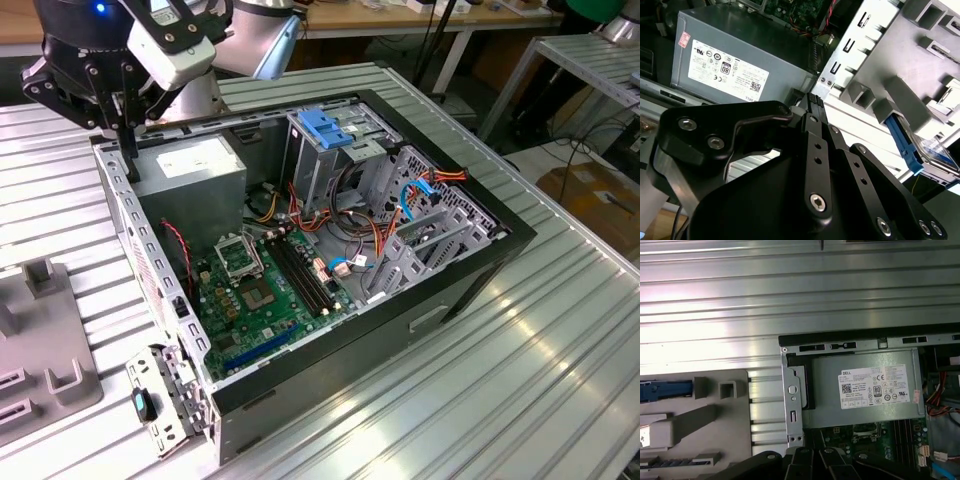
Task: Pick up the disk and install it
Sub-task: 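Reach for the disk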
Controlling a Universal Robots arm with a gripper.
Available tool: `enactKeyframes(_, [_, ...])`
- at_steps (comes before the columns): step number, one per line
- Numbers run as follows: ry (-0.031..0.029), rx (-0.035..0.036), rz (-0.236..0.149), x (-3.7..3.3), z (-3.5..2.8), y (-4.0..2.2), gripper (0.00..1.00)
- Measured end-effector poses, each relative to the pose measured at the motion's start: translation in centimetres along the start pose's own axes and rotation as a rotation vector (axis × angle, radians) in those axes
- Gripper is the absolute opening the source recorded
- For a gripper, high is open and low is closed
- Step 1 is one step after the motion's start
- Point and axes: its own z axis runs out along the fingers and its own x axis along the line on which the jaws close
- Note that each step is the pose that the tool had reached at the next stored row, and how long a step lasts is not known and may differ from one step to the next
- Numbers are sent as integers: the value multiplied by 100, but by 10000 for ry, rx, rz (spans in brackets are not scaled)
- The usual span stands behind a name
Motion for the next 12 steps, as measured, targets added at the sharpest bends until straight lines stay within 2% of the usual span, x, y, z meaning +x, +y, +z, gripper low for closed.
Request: enactKeyframes(12, [-1,-1,2,15,0,0,11])
